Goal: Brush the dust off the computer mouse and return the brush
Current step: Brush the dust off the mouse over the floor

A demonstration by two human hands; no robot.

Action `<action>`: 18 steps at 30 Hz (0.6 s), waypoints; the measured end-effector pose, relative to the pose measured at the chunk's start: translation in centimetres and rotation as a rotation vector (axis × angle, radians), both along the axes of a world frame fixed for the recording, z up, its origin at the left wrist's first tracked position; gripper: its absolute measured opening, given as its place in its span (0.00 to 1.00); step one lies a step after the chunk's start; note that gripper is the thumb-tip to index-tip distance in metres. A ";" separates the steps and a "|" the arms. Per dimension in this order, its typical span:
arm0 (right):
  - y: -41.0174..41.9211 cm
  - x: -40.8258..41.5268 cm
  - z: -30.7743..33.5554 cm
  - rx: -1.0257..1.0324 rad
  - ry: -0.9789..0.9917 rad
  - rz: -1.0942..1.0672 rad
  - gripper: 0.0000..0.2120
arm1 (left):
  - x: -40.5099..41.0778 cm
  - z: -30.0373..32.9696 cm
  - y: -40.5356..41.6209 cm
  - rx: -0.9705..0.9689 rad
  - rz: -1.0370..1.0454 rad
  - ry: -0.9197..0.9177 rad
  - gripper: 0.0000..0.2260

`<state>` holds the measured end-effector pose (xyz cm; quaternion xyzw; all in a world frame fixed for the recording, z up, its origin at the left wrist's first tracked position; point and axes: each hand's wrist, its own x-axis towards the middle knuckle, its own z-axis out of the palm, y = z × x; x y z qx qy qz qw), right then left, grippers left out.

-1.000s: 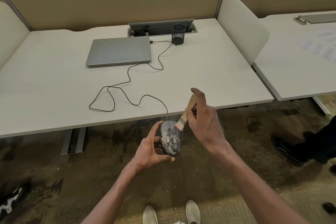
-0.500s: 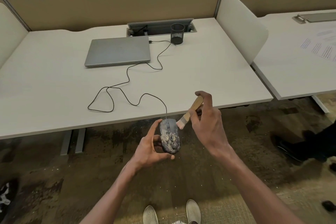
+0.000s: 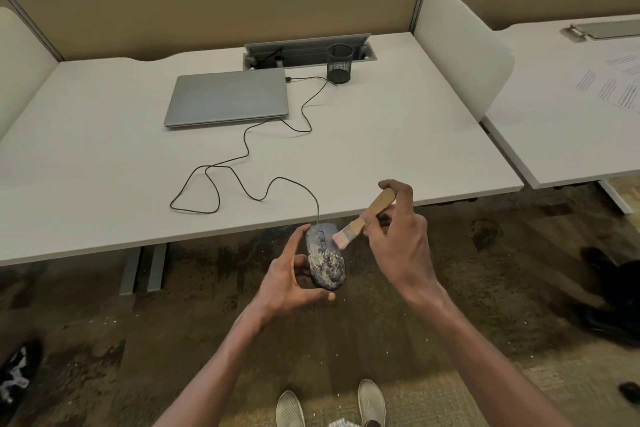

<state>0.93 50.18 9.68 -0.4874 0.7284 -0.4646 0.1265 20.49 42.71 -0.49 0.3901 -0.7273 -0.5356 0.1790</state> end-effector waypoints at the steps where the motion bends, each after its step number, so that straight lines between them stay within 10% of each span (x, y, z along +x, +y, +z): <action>1: 0.0 0.2 0.0 -0.004 -0.016 0.004 0.24 | 0.0 0.0 0.0 -0.002 -0.001 0.001 0.58; 18: 1.1 1.1 0.5 -0.008 -0.054 0.043 0.24 | -0.1 -0.6 0.6 -0.023 0.007 0.001 0.58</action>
